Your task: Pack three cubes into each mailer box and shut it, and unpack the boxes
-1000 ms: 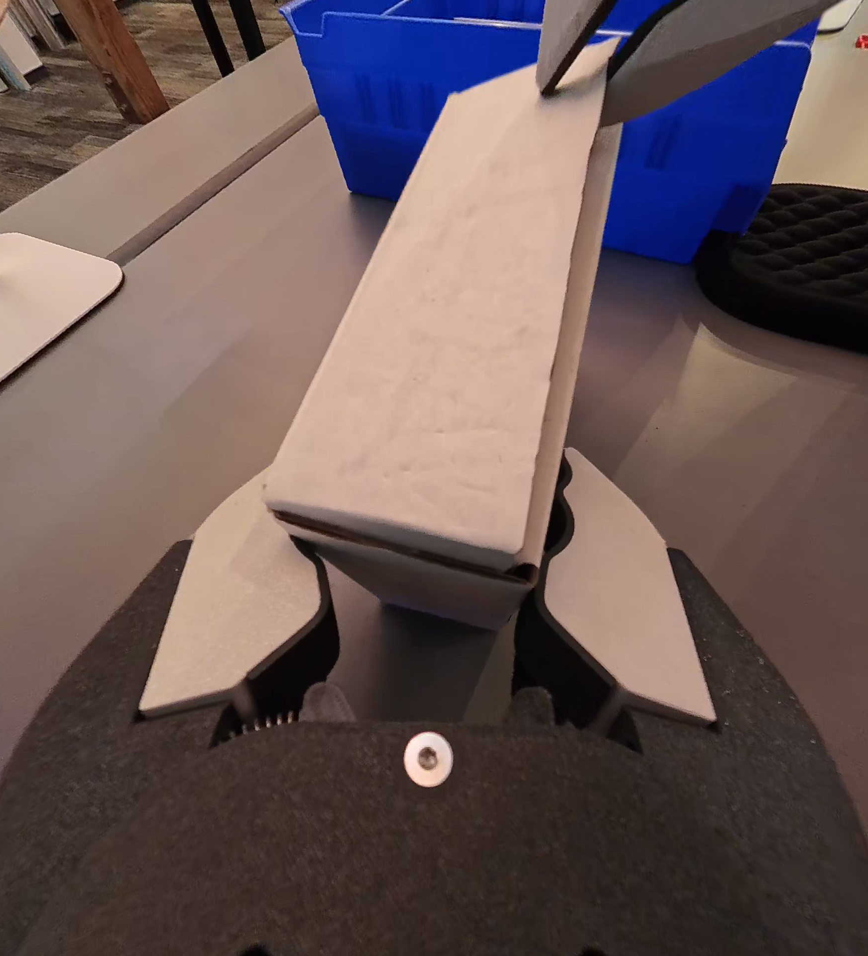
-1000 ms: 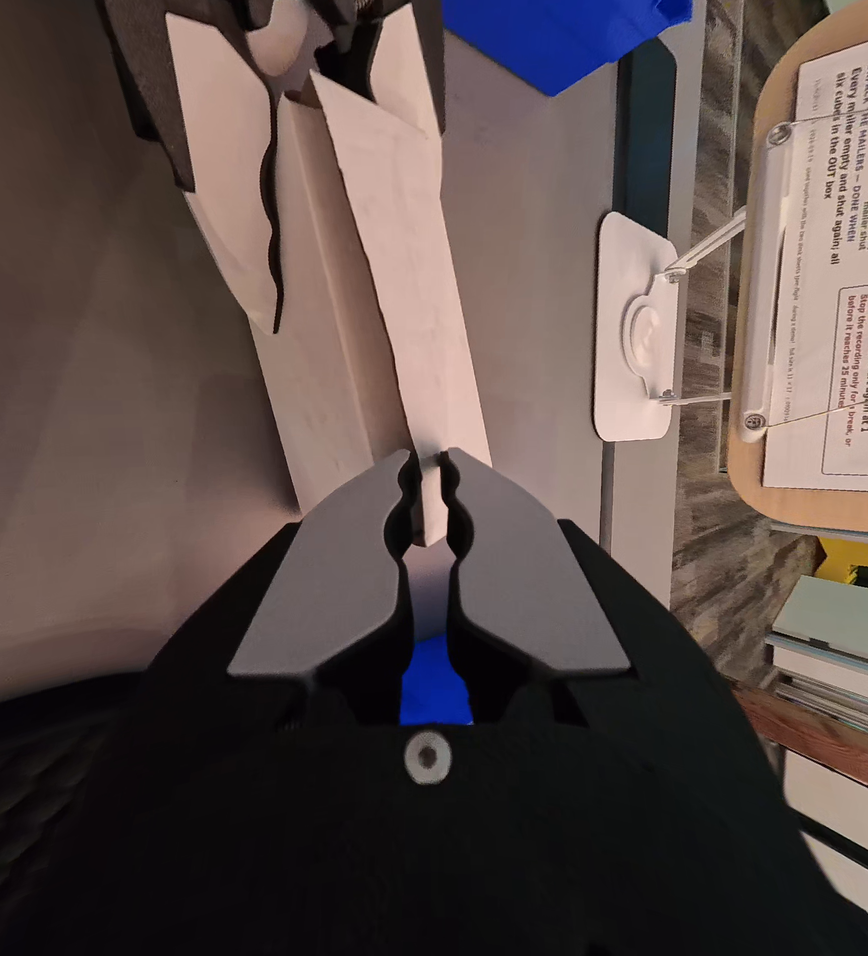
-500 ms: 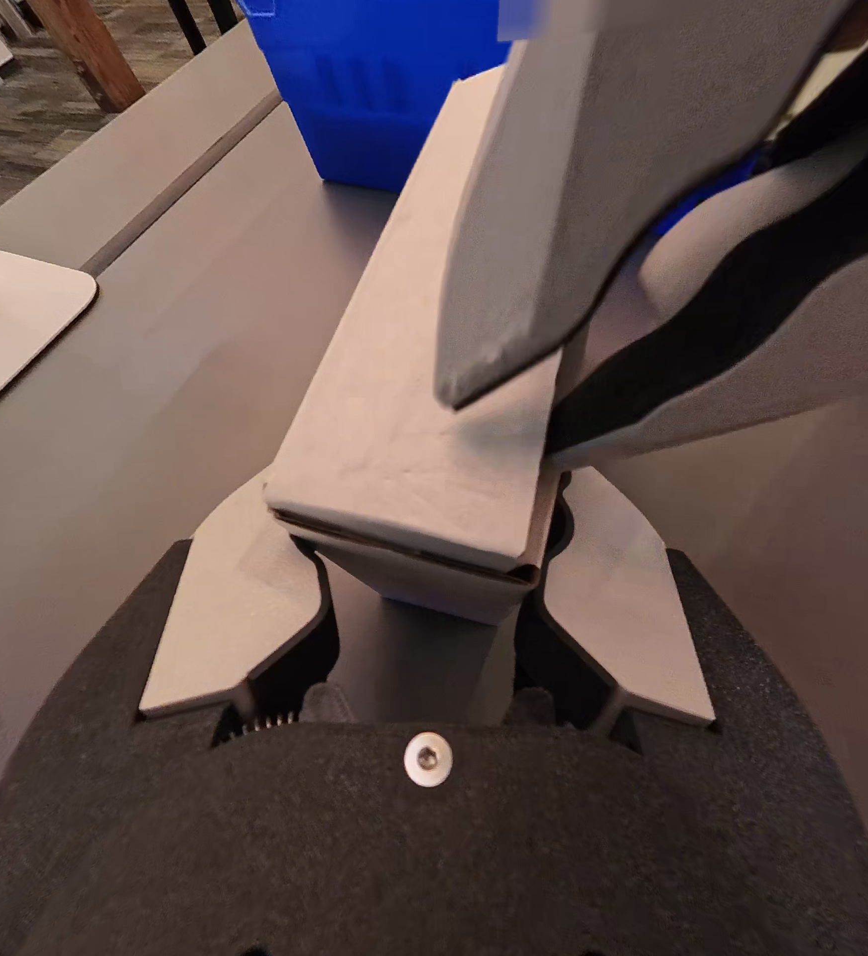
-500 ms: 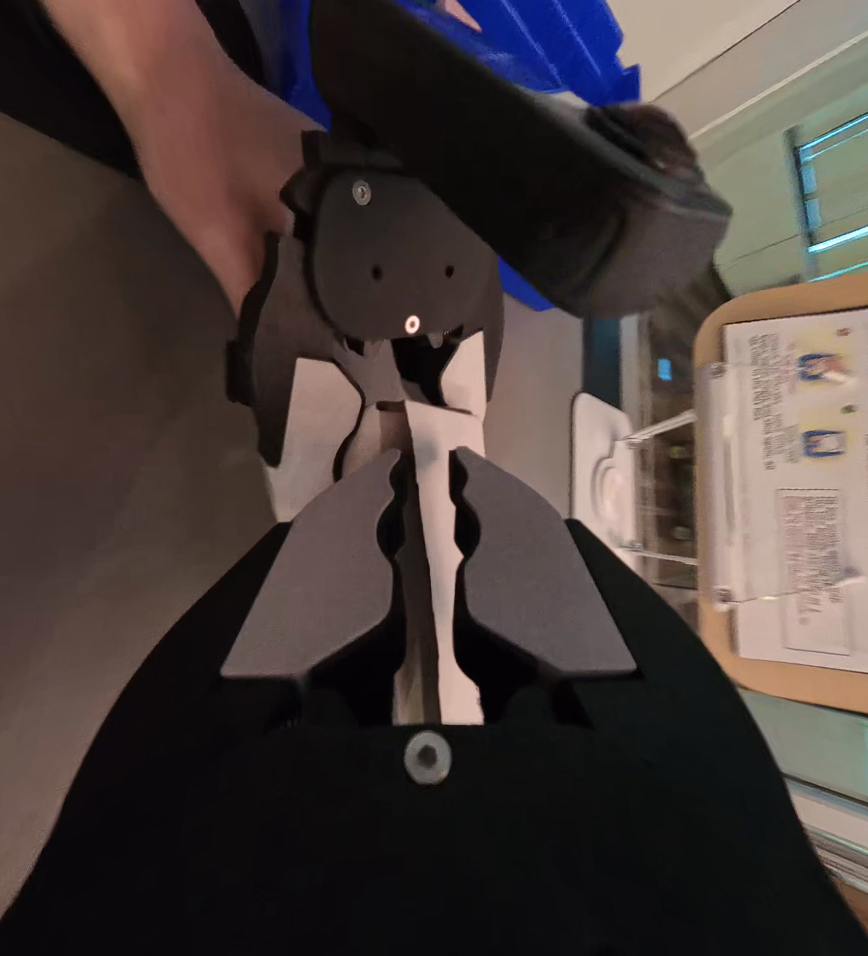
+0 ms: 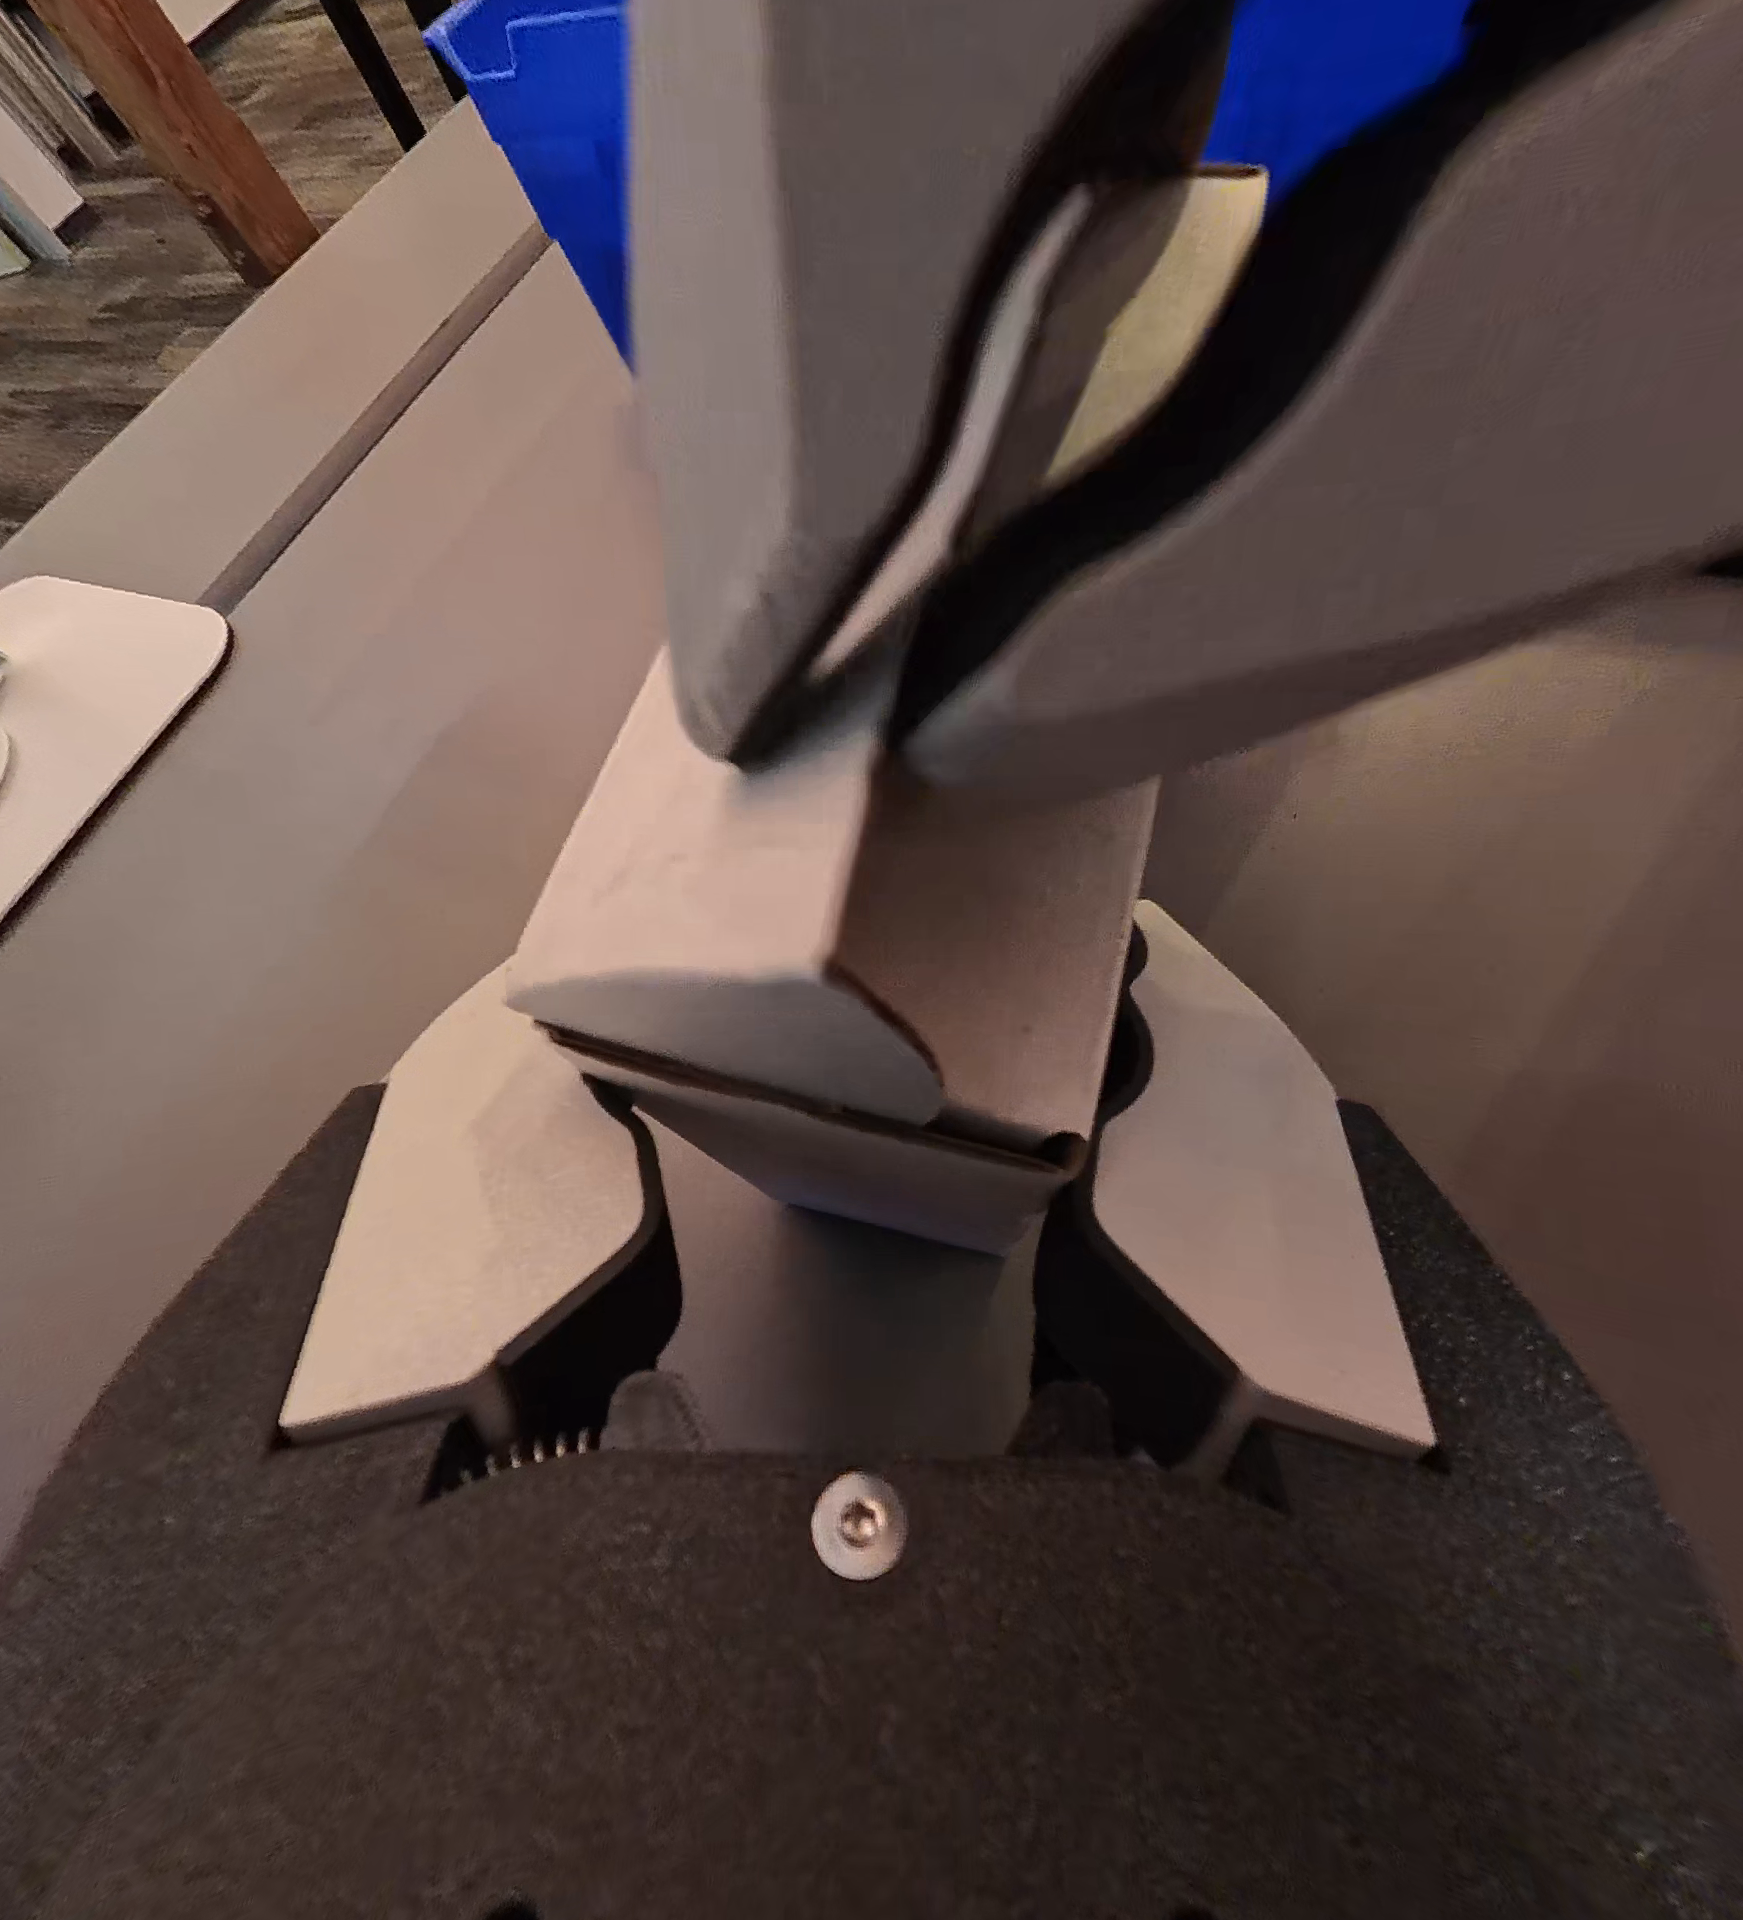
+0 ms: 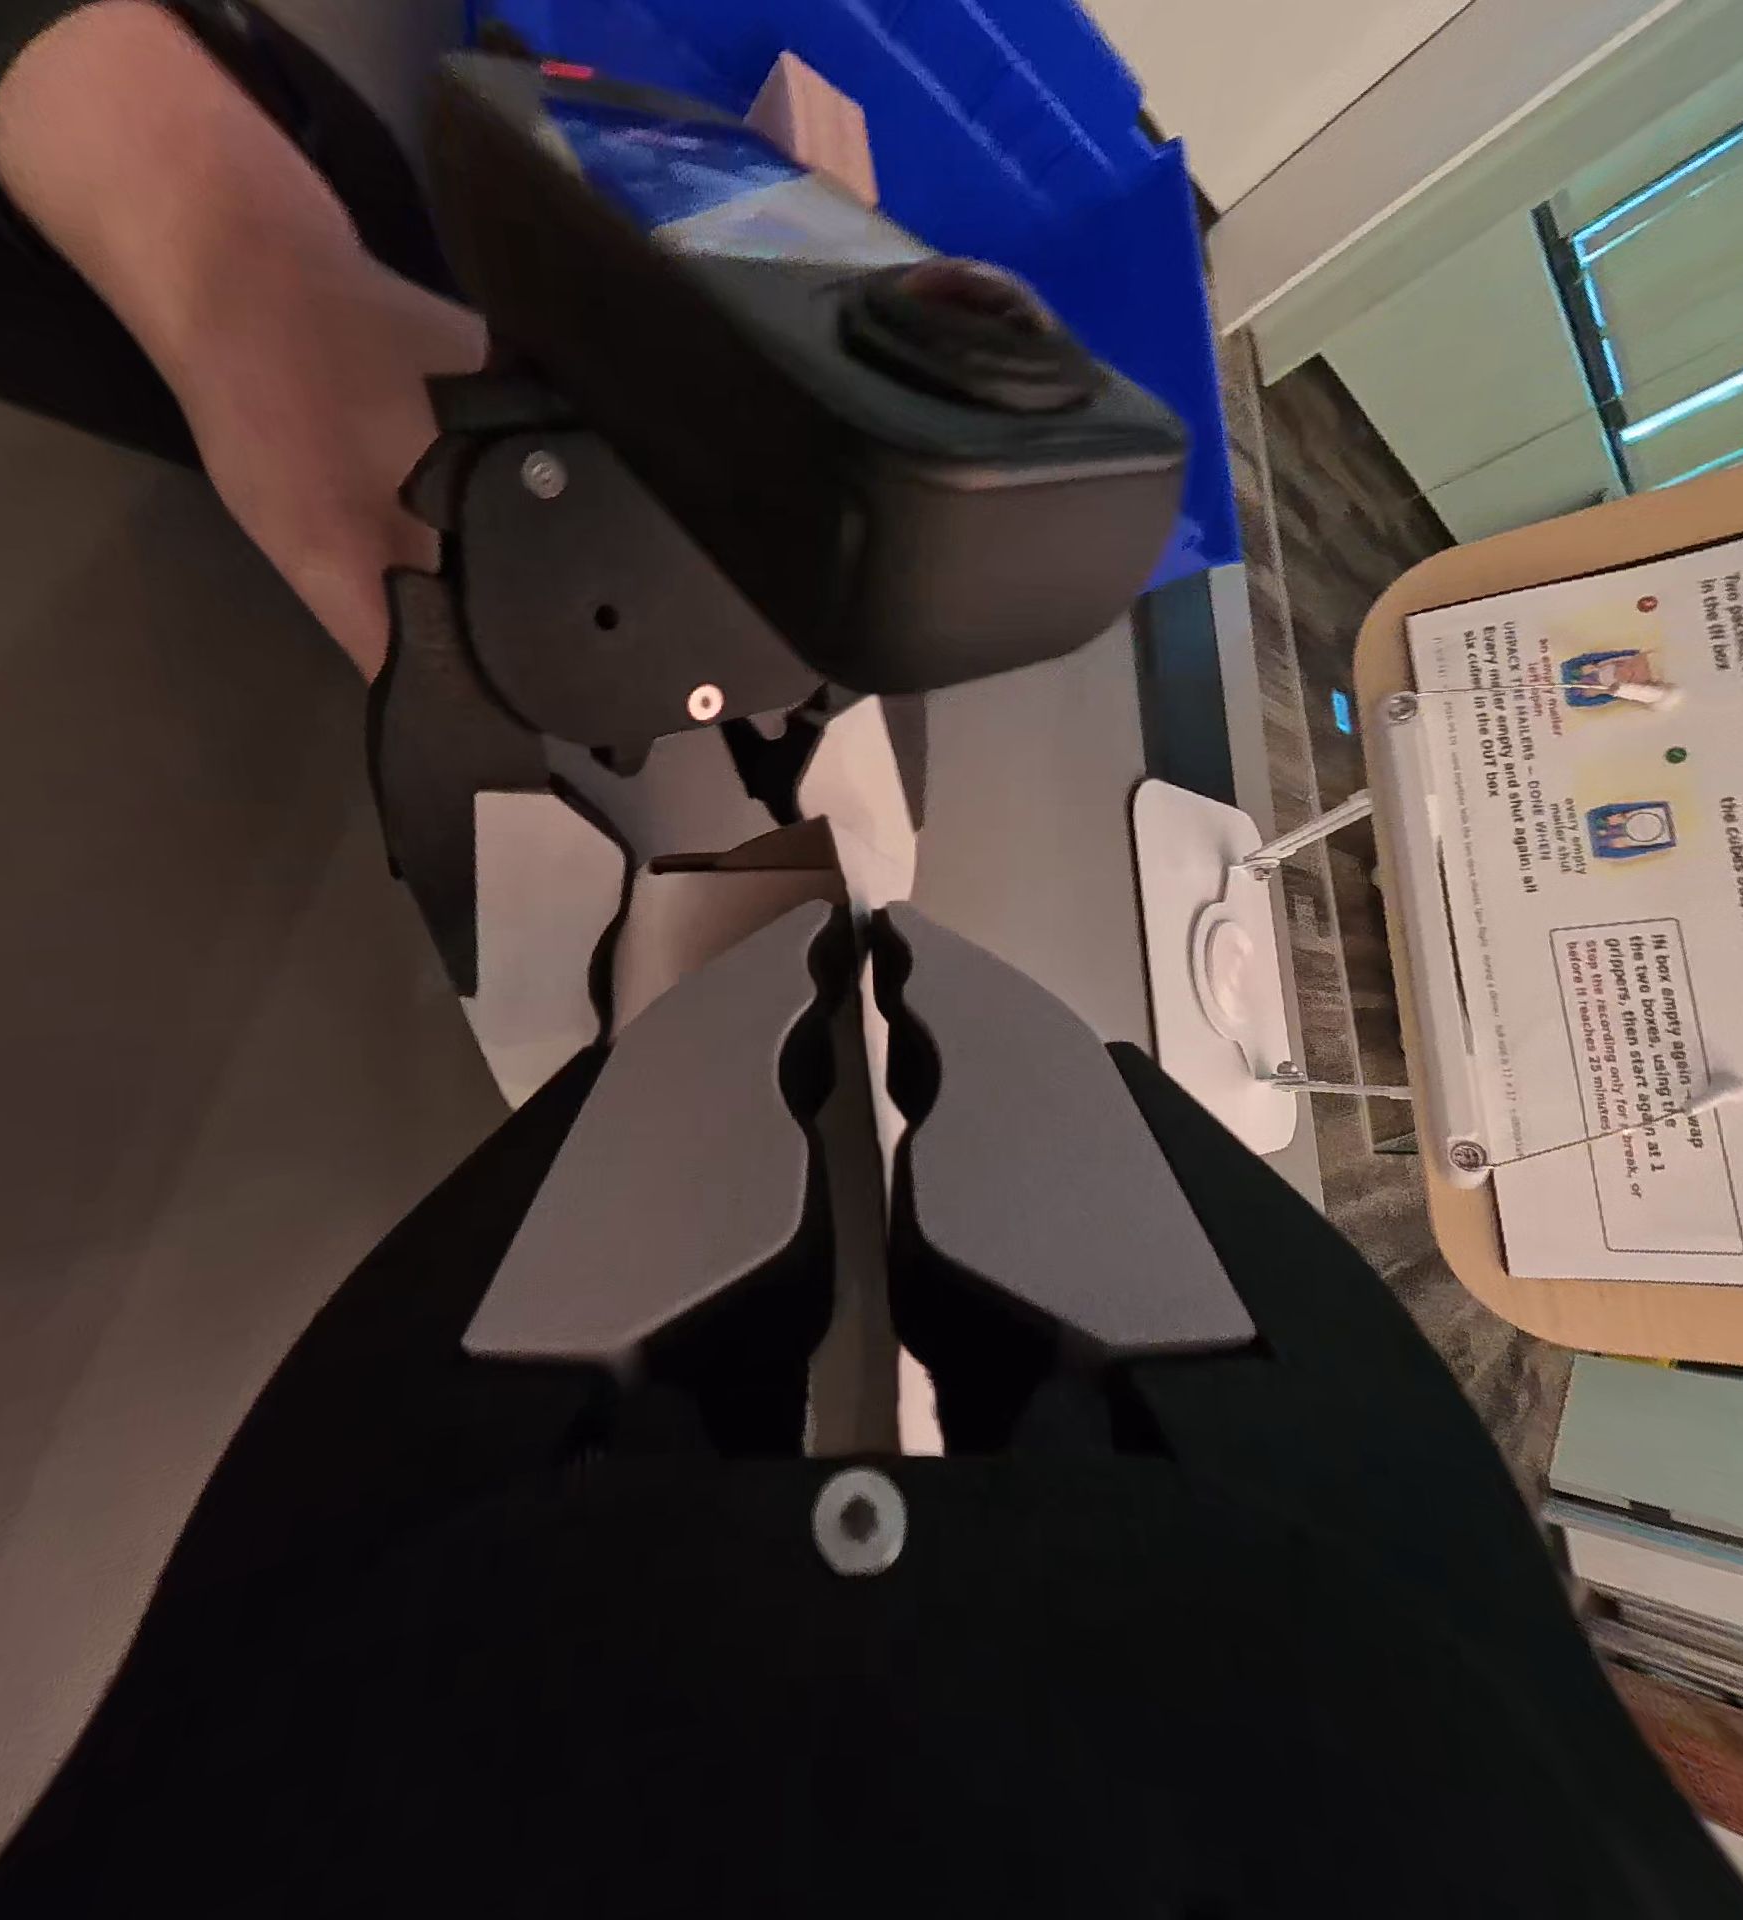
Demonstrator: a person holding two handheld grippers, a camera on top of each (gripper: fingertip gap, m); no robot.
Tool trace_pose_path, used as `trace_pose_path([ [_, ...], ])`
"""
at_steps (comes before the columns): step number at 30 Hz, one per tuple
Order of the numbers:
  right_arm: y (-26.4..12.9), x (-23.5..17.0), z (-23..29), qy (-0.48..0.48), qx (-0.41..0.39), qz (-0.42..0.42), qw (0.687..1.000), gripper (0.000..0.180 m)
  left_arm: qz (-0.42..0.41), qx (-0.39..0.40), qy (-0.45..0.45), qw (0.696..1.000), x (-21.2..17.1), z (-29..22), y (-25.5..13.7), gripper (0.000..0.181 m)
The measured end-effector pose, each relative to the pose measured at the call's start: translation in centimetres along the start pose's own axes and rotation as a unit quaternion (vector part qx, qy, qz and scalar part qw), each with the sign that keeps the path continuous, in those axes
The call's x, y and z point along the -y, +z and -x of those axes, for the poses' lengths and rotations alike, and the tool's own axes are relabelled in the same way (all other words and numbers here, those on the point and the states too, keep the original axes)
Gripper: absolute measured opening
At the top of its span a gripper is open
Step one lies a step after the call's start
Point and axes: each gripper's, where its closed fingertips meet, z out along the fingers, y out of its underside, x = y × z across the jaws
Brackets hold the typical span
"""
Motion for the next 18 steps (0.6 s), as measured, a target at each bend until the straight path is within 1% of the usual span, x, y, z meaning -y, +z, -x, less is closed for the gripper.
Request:
trace_pose_path([
  [3,-0.1,-0.1,-0.1,0.027,0.017,-0.008,0.999,0.006,-0.001,-0.002,-0.001,1.000,0.0,0.0,0.0,0.087],
  [5,-0.7,-0.6,-0.3,0.001,0.013,-0.004,1.000,0.013,-0.003,-0.001,0.003,1.000,0.0,-0.1,0.0,0.087],
  [7,-1.6,-2.0,-0.9,-0.024,0.006,0.018,1.000,0.023,-0.006,-0.001,0.004,1.000,0.1,-0.1,-0.1,0.087],
  [10,-2.4,-4.8,-1.1,0.000,0.041,0.070,0.997,0.024,-0.010,-0.005,-0.007,1.000,0.0,0.0,-0.1,0.087],
  [11,-2.5,-5.4,-1.4,-0.001,0.035,0.078,0.996,0.023,-0.010,-0.006,-0.007,1.000,0.0,0.0,-0.1,0.087],
  [13,-2.6,-5.7,-0.7,0.005,0.065,0.081,0.995,0.012,-0.008,-0.005,0.001,1.000,0.0,-0.1,0.0,0.087],
  [15,-2.9,-5.7,-1.1,0.007,0.058,0.087,0.995,0.008,-0.009,-0.004,0.011,1.000,0.1,-0.2,0.0,0.087],
  [16,-3.1,-5.3,-1.7,0.014,0.046,0.080,0.996,0.003,-0.011,-0.002,0.024,1.000,0.2,-0.3,-0.1,0.087],
  [18,-3.6,-5.1,-1.3,0.058,0.079,0.073,0.993,0.004,-0.014,0.009,0.049,0.999,0.3,-0.6,-0.2,0.087],
])
